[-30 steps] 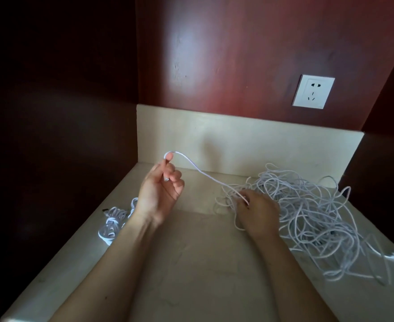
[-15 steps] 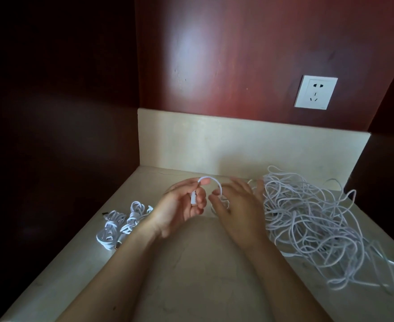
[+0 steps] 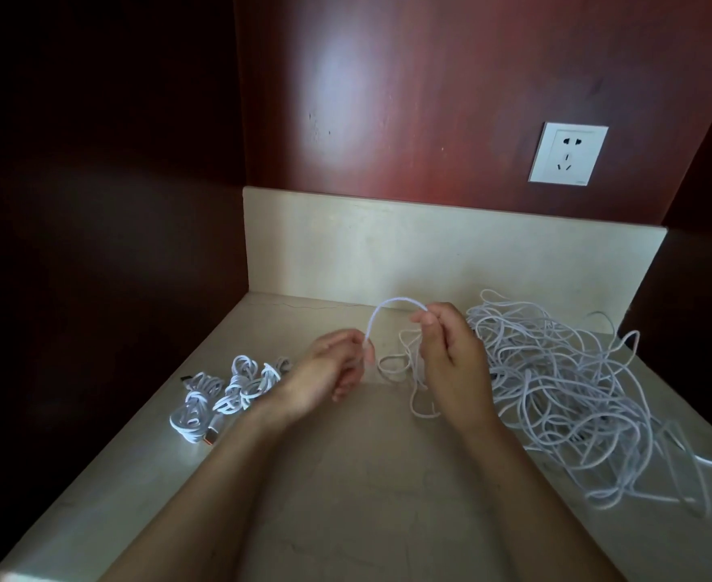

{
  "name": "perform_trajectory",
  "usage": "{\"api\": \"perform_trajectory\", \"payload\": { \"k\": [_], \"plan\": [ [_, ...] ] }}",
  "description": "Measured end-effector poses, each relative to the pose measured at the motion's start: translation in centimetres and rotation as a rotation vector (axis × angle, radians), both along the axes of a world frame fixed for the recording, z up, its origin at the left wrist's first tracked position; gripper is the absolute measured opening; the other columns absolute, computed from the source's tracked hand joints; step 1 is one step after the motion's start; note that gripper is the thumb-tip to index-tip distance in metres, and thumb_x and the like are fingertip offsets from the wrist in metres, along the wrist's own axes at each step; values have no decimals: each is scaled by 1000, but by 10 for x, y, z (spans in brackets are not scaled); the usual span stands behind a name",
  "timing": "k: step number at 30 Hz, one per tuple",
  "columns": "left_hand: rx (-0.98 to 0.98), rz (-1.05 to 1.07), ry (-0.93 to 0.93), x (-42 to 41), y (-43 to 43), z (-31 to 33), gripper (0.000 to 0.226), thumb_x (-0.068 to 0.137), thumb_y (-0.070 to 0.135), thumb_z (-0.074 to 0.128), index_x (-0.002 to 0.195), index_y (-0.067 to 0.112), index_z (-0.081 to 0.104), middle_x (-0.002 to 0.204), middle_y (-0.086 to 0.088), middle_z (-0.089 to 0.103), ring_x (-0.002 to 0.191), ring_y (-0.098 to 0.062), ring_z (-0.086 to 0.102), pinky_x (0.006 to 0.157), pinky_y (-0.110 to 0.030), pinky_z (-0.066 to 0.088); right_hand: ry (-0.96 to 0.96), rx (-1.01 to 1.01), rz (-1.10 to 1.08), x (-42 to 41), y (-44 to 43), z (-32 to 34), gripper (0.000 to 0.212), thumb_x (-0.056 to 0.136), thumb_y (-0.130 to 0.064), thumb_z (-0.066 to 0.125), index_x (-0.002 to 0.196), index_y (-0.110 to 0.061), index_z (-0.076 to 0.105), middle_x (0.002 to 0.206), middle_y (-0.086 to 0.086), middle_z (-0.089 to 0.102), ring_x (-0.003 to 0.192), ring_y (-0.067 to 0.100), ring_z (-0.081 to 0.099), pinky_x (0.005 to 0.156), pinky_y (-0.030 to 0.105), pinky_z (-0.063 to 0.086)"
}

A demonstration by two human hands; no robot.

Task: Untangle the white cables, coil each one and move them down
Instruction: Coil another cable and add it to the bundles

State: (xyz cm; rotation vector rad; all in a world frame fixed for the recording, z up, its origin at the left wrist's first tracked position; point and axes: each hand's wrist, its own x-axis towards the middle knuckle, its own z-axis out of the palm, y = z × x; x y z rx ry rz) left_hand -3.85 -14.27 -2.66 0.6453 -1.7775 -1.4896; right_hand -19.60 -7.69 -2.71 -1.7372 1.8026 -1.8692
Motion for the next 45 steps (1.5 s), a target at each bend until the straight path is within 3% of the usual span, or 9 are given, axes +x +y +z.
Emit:
{"api": "perform_trajectory", "payload": {
  "k": [5,12,15,20,26,31,39,42,45],
  "plan": [
    [-124,-88,-122,-6,12,-4,45,105,25,37,63,13,48,46,3,40,43,-11,38,47,-19,34,128,104,0,-4,-1,-5,27,95,-38,42,93,-23,64,77,-4,64,73,14,60,73,40,49],
    [-80,54,-47,-3,1,-9,22,94,-7,53,105,12,55,75,1,69,67,-12,61,62,-21,47,210,114,44,-4,-2,-6,25,97,-43,39,93,-28,59,73,-10,61,67,11,59,67,41,50],
    [92,55,112,-3,0,-1,12,95,-2,54,97,9,57,66,2,64,66,-15,67,70,-25,54,220,118,53,-3,-3,-8,25,96,-44,39,93,-30,59,68,-14,57,61,8,54,63,39,49],
    [459,-127,268,2,8,13,36,96,38,48,65,20,42,50,5,23,39,-8,26,42,-19,36,210,102,65,-3,-2,-9,23,97,-40,42,91,-28,62,65,-16,55,57,7,50,59,34,43],
    [496,-246,351,-4,10,12,32,89,37,45,65,21,60,46,9,23,35,-1,17,33,-13,14,239,158,53,4,-3,-16,26,97,-40,42,95,-27,64,68,-21,58,63,4,56,58,25,40],
    [240,46,358,-8,10,8,32,105,25,33,103,15,64,65,5,37,43,-4,21,37,-15,18,328,204,82,9,-5,-19,28,97,-40,41,104,-28,65,69,-16,56,65,5,54,61,31,44],
    [328,360,493,-2,-10,7,33,107,30,27,96,21,58,85,0,62,83,-19,64,78,-34,51,443,337,233,21,-4,-26,37,93,-25,43,122,-28,66,80,-11,65,77,9,60,76,31,50],
    [453,345,646,5,-13,11,31,108,32,26,92,18,49,68,0,44,42,-12,42,50,-25,46,528,428,241,21,-2,-25,41,93,-26,43,129,-38,60,73,-17,58,74,3,57,74,30,49],
    [456,429,651,11,-20,11,30,107,34,26,88,20,43,65,3,30,39,-5,18,37,-14,16,544,451,236,17,-1,-22,34,96,-32,48,125,-41,63,76,-18,63,78,-1,58,75,28,50]
  ]
}}
